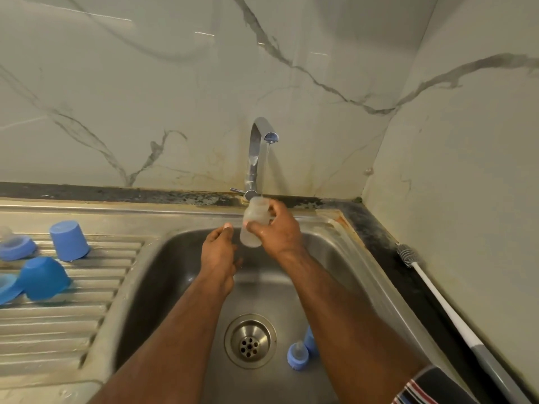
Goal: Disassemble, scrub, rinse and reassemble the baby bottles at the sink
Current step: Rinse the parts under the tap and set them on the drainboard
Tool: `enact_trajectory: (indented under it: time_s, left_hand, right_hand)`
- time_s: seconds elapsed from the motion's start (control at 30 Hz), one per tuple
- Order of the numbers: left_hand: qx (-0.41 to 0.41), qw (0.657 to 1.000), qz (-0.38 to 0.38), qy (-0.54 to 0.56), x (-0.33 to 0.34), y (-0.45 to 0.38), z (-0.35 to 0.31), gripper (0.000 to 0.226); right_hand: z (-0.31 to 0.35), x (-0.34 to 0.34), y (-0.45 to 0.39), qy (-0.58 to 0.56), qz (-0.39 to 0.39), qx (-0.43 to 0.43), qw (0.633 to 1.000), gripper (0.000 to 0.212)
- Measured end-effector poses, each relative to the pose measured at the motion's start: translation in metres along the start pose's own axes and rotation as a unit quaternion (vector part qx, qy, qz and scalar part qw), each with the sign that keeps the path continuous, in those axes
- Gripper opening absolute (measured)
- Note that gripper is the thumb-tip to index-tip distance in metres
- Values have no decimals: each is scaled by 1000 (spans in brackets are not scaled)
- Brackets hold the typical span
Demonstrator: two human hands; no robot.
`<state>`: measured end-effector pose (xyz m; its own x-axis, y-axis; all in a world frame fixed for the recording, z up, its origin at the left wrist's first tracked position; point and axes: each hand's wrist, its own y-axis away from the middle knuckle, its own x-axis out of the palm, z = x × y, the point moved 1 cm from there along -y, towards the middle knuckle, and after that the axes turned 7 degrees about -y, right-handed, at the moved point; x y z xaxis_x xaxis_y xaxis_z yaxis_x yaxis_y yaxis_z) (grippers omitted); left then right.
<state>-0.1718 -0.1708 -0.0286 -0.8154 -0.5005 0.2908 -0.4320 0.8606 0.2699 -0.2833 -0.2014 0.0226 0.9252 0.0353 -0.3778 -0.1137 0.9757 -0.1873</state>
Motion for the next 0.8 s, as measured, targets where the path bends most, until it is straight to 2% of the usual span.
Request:
enact_trajectory:
  time_s: [0.03,0.13,0.23,0.33,0.47,0.5,0.6,0.67,0.8]
  left_hand:
    - [-4,1000,-5,1,-1,0,1,18]
    - [-4,1000,-2,0,0,1,1,19]
    - [-4,1000,-8,5,-1,2,0,11]
    - [-6,1000,-5,1,0,3,0,20]
    - [-9,1000,-1,12,1,6,-1,24]
    - [-11,1000,9,15,2,7,-1,24]
    - [-23,996,65,49,4,11,-4,28]
    - [-22,990,123,61,7,16,-8,33]
    - [17,984,168,58,12,21,-6,35]
  right_hand:
    - [0,0,-1,-12,-11,-2,1000,63]
    - [-2,1,-1,31,32,2,999,62]
    - [-1,-2,-3,-28,-28,1,999,60]
    - [-3,-1,-4,3,46,14,999,61]
    - [-2,1,-9,-131,25,66,989,70]
    - [-2,2,-11,-149,33,87,984,70]
    - [3,1,-13,-215,50,120,968,38]
    - [4,-1,-18,-234,45,129,963,29]
    - [3,11,-25,-219,26,110,969,50]
